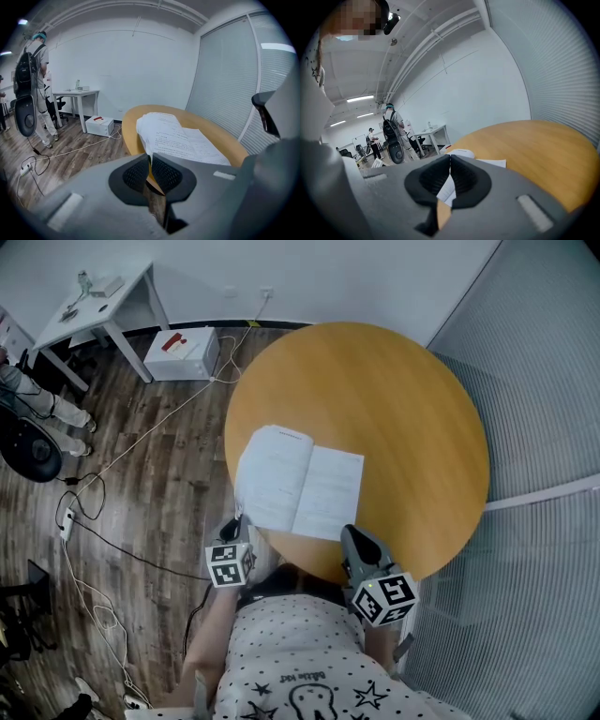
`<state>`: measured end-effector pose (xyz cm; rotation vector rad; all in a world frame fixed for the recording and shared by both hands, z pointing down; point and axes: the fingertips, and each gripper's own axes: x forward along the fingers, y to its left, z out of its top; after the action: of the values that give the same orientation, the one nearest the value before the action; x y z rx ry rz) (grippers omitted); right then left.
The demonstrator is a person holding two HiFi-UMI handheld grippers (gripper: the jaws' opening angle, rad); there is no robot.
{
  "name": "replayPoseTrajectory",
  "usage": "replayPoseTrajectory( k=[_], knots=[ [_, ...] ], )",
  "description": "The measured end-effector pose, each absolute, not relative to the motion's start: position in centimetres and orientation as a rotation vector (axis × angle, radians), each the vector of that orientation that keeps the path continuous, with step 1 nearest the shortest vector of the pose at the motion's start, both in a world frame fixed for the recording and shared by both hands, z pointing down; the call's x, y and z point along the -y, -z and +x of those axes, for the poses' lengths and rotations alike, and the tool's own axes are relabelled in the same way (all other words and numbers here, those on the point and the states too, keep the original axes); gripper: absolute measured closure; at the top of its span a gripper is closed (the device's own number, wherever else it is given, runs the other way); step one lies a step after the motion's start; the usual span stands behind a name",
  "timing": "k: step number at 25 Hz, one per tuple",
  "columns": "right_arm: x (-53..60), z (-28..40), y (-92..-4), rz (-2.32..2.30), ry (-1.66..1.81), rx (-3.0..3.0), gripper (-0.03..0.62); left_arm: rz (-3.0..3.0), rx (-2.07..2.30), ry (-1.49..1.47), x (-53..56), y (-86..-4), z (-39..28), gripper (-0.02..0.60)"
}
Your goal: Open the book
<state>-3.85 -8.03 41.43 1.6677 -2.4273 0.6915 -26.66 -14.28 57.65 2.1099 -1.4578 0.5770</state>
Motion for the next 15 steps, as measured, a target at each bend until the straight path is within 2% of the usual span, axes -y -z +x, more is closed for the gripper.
replayPoseTrajectory(
  k=[15],
  knots=[
    [6.4, -3.8, -42.5, 1.782, -0.705, 2.352, 0.589, 2.112, 1.357, -0.7, 14.2, -63.0, -27.2, 0.555]
  ],
)
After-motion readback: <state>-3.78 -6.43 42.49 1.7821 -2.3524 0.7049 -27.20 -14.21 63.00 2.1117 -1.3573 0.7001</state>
